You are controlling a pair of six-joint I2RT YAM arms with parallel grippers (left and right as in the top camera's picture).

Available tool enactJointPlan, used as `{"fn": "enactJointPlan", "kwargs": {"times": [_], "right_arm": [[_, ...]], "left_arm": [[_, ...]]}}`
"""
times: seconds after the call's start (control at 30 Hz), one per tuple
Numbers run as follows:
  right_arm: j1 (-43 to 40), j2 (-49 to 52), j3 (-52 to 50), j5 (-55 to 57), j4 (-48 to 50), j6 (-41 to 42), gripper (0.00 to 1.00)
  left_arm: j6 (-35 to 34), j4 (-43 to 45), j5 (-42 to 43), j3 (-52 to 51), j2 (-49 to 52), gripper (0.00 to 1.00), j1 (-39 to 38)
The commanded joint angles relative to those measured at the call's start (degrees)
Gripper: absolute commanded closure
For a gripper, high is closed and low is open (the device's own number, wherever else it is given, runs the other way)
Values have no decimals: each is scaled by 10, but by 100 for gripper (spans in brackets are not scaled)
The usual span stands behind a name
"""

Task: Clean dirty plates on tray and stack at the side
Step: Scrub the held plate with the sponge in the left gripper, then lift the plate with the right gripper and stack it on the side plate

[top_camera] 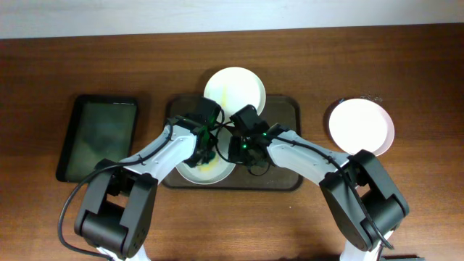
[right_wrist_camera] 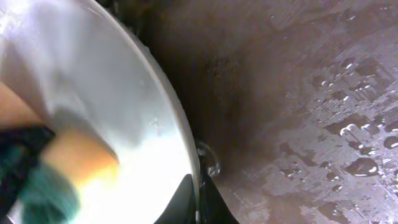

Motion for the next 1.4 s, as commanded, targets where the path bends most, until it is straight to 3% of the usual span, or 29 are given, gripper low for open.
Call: {"fn": "enactJointPlan", "kwargs": {"times": [0.0, 0.07, 0.17, 0.23, 0.33, 0.4, 0.5, 0.53, 0.67, 0.77, 0.97, 1.2, 1.37], "right_arm": [[3, 6, 0, 5, -10, -3, 96], [3, 6, 0, 5, -12, -3, 96], [3, 6, 0, 5, -12, -3, 96], [3, 6, 0, 5, -12, -3, 96], [3, 6, 0, 5, -12, -3, 96], [3, 6, 0, -4, -14, -3, 96], [3, 6, 0, -30, -24, -20, 96], [3, 2, 1, -74, -25, -55, 96], [3, -55, 1, -66, -43, -102, 96], [3, -142, 1, 88, -134, -103, 96], [35, -277, 2, 411, -236, -103, 96], [155, -290, 2, 768, -244, -106, 96], [205, -290, 2, 980, -243, -192, 96]], "left_arm": [[-23, 26, -122, 14, 8, 100, 11], [-21, 24, -122, 38, 6, 100, 11], [62, 22, -136, 68, -26, 100, 11], [89, 12, -189, 70, -66, 100, 11], [174, -4, -267, 70, -117, 100, 11], [243, -18, -271, 70, -125, 100, 11], [380, -39, -164, 70, -123, 100, 11], [449, -43, -83, 70, -123, 100, 20], [459, -75, 48, 70, -123, 100, 80], [463, -87, 61, 70, -123, 100, 135], [463, -78, 61, 70, -123, 100, 136], [463, -78, 61, 70, -123, 100, 136], [463, -78, 61, 70, -123, 100, 136]]}}
